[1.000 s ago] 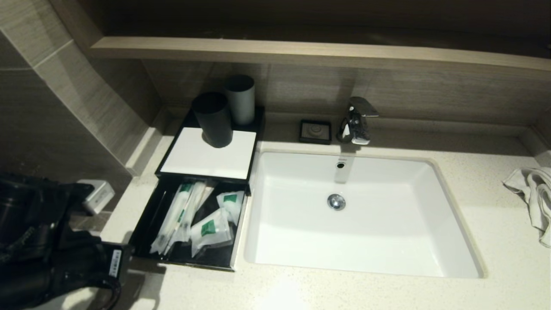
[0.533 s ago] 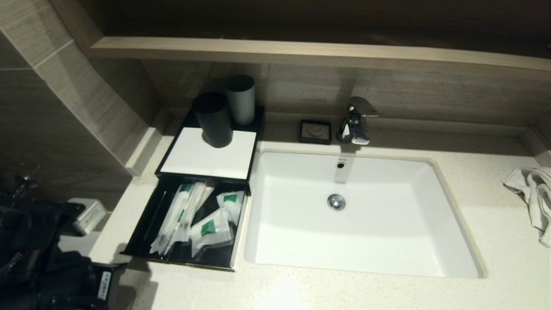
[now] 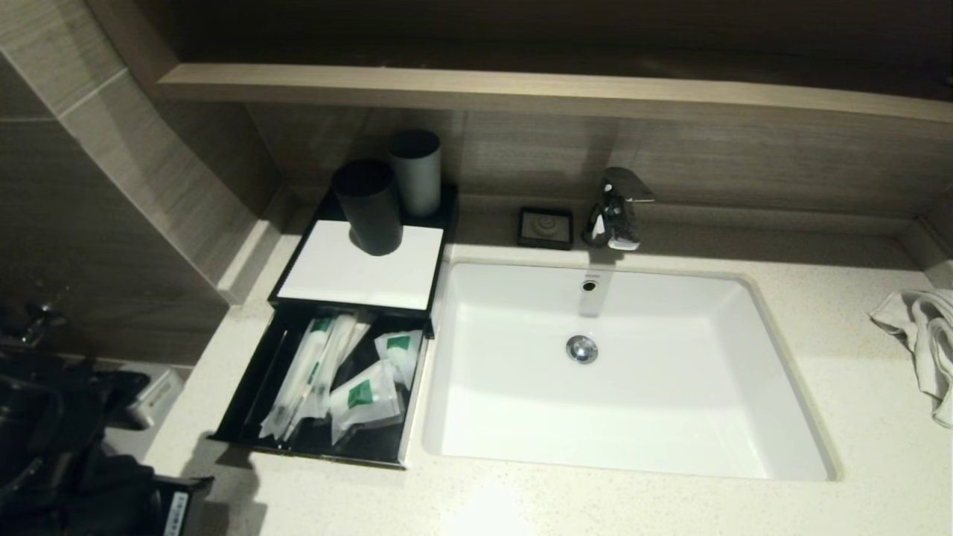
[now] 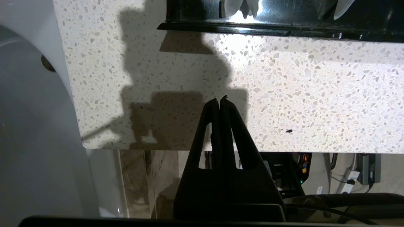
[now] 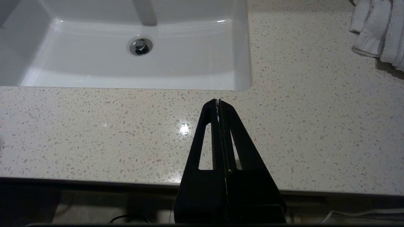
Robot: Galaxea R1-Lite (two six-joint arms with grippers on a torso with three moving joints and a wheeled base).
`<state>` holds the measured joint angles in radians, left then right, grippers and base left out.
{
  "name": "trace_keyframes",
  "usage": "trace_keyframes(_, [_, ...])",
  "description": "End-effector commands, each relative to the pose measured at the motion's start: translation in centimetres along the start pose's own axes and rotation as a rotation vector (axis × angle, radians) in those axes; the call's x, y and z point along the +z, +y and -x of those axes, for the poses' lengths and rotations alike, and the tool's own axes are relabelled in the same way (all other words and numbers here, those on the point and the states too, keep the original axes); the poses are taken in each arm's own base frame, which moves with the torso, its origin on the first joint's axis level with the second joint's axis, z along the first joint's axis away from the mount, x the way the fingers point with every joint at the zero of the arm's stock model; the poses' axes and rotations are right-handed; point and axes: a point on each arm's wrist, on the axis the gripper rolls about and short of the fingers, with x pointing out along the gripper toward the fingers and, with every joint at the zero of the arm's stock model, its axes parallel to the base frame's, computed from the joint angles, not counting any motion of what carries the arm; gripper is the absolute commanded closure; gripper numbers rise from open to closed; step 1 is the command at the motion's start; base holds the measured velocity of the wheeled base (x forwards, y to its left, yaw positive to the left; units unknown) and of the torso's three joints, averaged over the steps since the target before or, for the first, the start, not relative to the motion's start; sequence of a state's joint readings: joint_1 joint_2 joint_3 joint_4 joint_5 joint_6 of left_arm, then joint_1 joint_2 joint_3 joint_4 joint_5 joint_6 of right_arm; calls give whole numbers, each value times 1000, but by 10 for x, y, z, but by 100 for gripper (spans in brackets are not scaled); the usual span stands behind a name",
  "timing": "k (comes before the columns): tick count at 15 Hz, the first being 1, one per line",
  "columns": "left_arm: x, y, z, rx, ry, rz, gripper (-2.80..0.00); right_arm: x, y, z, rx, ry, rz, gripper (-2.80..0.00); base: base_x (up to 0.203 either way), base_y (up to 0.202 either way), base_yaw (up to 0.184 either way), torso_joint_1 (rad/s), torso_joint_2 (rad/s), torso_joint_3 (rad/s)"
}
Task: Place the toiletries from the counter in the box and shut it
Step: Close the drawer
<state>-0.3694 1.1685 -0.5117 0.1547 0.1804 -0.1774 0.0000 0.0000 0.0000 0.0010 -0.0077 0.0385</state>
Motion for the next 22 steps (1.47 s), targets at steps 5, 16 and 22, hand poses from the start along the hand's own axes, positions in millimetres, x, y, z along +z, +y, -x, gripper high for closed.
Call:
trace_keyframes(5, [0, -4, -20, 18, 92, -9, 0, 0, 0, 0, 0, 2, 0, 0, 0, 0, 0, 0, 0, 0])
trace_keyframes(16, [10, -8, -34, 21, 116, 2, 0, 0, 0, 0, 0, 2, 0, 0, 0, 0, 0, 0, 0, 0])
trace_keyframes(22, [18, -11, -43, 20, 99, 28, 0, 0, 0, 0, 0, 1, 0, 0, 0, 0, 0, 0, 0, 0])
